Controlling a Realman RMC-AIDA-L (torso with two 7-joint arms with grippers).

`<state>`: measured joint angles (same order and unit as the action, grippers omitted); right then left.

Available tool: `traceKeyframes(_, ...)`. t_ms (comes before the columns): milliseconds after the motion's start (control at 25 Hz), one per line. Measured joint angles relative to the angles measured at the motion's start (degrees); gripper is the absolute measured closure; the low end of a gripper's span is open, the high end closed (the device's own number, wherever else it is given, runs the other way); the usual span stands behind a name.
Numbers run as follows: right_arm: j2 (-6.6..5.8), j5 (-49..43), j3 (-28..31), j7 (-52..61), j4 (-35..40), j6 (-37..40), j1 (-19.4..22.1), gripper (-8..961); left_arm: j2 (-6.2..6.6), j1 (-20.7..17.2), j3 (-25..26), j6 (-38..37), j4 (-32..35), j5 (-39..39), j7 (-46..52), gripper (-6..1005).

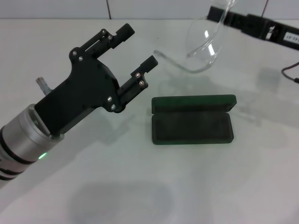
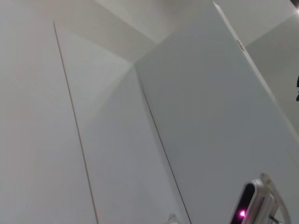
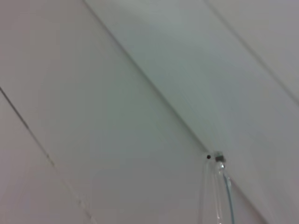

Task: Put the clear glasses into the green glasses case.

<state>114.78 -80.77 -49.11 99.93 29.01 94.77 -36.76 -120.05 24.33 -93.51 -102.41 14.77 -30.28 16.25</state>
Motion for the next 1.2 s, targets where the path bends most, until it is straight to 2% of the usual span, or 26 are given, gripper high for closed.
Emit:
traceKeyframes(160,-0.16,0.4,2.0,-0.6,0.0,0.4,0.6,813,-0.01,-0.2,0.0,0.2,-0.1,0.0,0.0,424)
traceKeyframes(360,0.46,3.0,2.3,-3.3,-0.6,0.2,1.2,811,-0.09,0.6,-0.6,0.3,-0.4,-0.4,0.0,425)
traceKeyframes(680,0.71,2.6,0.0,-4.6,-0.8,-1.0,0.5,809,-0.44,4.1,-2.3,1.2,-0.7,-0.6,2.4,425)
traceKeyframes(880,0.8,2.6,-3.5,-5.2,-0.8,-2.7,0.4,808,-0.52,4.7,-2.3,1.2,-0.5,-0.4,3.0,425)
traceKeyframes(1200,0.94,4.8,-3.0,-5.3,-0.8,-2.2,0.8,805,-0.39,4.9,-1.9,3.7,-0.8,-0.2,3.1,425)
